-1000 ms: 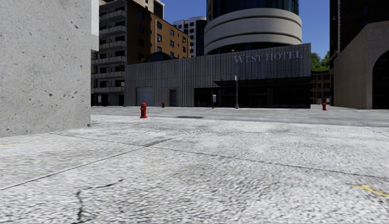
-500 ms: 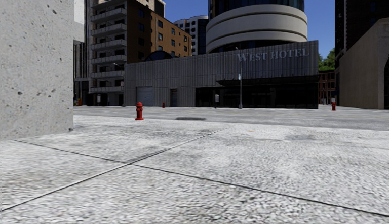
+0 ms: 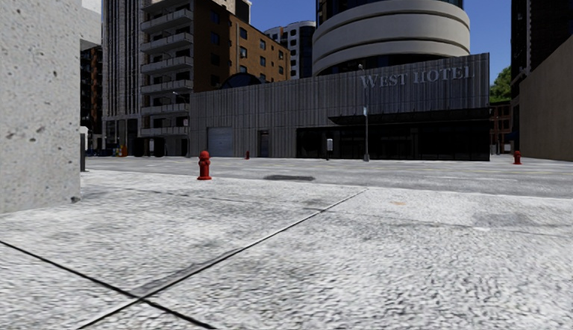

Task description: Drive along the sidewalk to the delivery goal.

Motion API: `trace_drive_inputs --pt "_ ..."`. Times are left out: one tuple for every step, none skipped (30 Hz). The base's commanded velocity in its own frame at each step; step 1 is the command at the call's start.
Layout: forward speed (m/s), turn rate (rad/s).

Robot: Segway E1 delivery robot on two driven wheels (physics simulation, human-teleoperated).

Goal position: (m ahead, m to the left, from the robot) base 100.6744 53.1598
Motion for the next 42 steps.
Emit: trace_drive_inputs --pt "2.00 0.21" --pt "2.00 0.21" --pt "2.00 0.21" --pt "2.00 0.21" --pt "2.00 0.21" --pt "2.00 0.21" --pt "2.00 0.21" --pt "2.00 0.21" --pt "2.00 0.21" --pt "2.00 0.21" --pt "2.00 0.21" --pt "2.00 0.21" --pt "2.00 0.21" --pt "2.00 0.21" --pt "2.00 0.21" --pt "2.00 0.21" --pt "2.00 0.21" --pt "2.00 0.21" --pt "2.00 0.21" --pt "2.00 0.21" --pt "2.00 0.21" --pt "2.00 0.22" --pt "2.00 0.22" --pt "2.00 0.27" --pt "2.00 0.29" --pt "2.00 0.31" --pt "2.00 0.33" --pt "2.00 0.33" --pt "2.00 0.35" --pt "2.00 0.37" --pt "2.00 0.38" --pt "2.00 0.38" --pt "2.00 0.39" --pt "2.00 0.40" --pt "2.00 0.40" --pt "2.00 0.44" --pt "2.00 0.44" --pt "2.00 0.48" --pt "2.00 0.49" --pt "2.00 0.49" --pt "2.00 0.49" --pt "2.00 0.49"
